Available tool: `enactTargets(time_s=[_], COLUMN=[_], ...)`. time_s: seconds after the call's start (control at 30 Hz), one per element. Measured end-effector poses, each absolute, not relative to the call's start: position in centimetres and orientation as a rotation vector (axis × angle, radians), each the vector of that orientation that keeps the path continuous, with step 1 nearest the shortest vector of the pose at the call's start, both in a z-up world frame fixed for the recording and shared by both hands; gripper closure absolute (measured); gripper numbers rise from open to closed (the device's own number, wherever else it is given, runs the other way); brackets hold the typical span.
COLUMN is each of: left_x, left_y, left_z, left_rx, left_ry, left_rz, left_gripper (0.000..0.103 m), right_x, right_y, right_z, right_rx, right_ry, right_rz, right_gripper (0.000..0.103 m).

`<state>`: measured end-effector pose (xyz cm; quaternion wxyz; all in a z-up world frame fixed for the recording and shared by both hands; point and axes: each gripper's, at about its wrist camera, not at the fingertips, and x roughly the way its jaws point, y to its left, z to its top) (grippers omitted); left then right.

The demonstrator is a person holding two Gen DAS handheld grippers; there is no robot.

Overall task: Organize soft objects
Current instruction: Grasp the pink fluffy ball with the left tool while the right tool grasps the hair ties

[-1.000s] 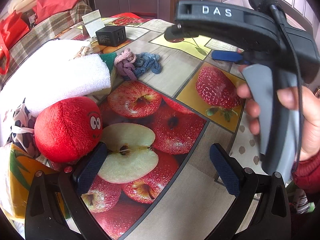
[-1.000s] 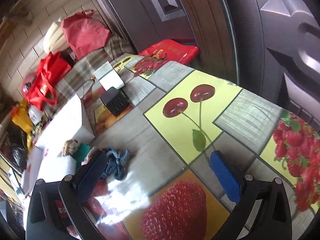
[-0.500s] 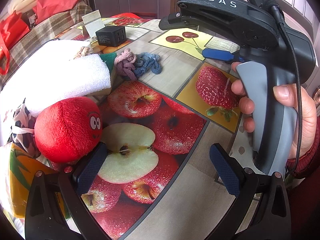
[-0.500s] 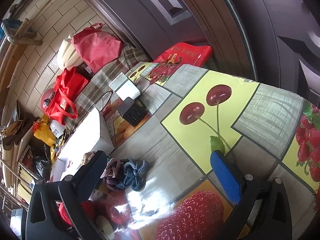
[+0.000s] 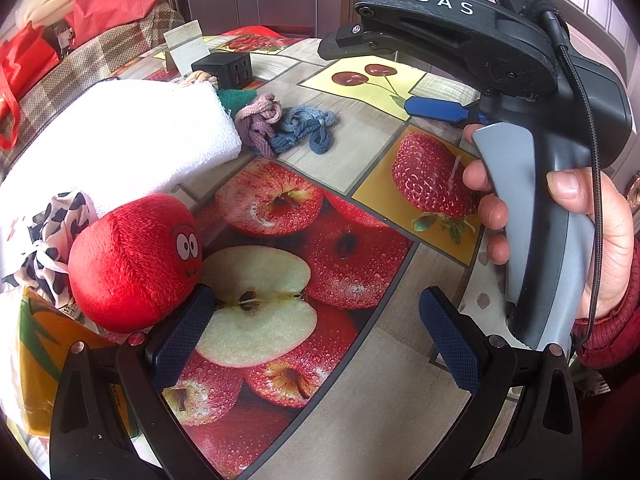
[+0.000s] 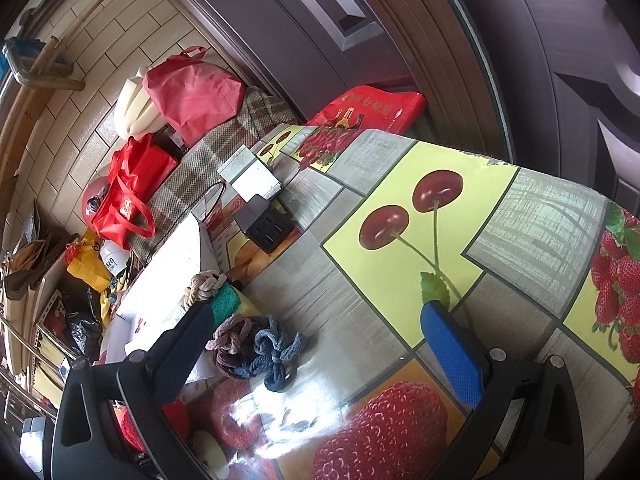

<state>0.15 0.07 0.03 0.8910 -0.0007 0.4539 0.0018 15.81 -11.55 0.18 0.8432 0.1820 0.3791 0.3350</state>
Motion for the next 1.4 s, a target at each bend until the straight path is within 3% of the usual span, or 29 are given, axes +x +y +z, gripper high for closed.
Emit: enactTargets(time_s=[0.47,0.6,0.77,0.97,1.07,1.23,1.27,1.33,1.4], left_x=[-0.5,-7.0,-15.4,-17.2,-16.2,-14.0,-13.7,-13.5,-13.7], left_y=[-0.2,-0.2,5.1,10.3,9.7,8.6,8.2,7.9,7.8], left_z=[0.2,4.7,7.3,2.1,1.3,0.6,0.7,0.7,0.7], left_rx=[-0.016,-0.096,-0.122,-0.293,-0.314,-0.261,-0.250,-0.210,-0.200], left_ry=[0.937,0.756,0.621,0.851,0.863,0.899,0.902,0.903,0.896], left_rz=[0.004,-0.116,0.044,0.148,0.084,0.042,0.044,0.042,0.036], left_gripper=[0.001,0.000,0.000,0.000,0.007,0.033,0.034,0.045,0.046], right_x=[15.6,15.3,14.6,13.2,12.6,12.2,12.3,12.6,12.9], right_y=[-12.6,-13.7,-10.8,-5.6,-3.5,-1.7,-1.3,-0.8,-0.8], right_z=[0.4,1.6,4.1,2.3,1.4,0.4,0.2,-0.1,-0.1], right_rx=[0.431,0.467,0.091,-0.242,-0.380,-0.505,-0.518,-0.536,-0.517], right_ry=[0.771,0.692,0.649,0.720,0.728,0.720,0.718,0.731,0.749], right_rz=[0.719,0.813,0.908,1.017,0.986,0.960,0.956,0.957,0.991], right_gripper=[0.000,0.000,0.000,0.000,0.000,0.001,0.003,0.013,0.036])
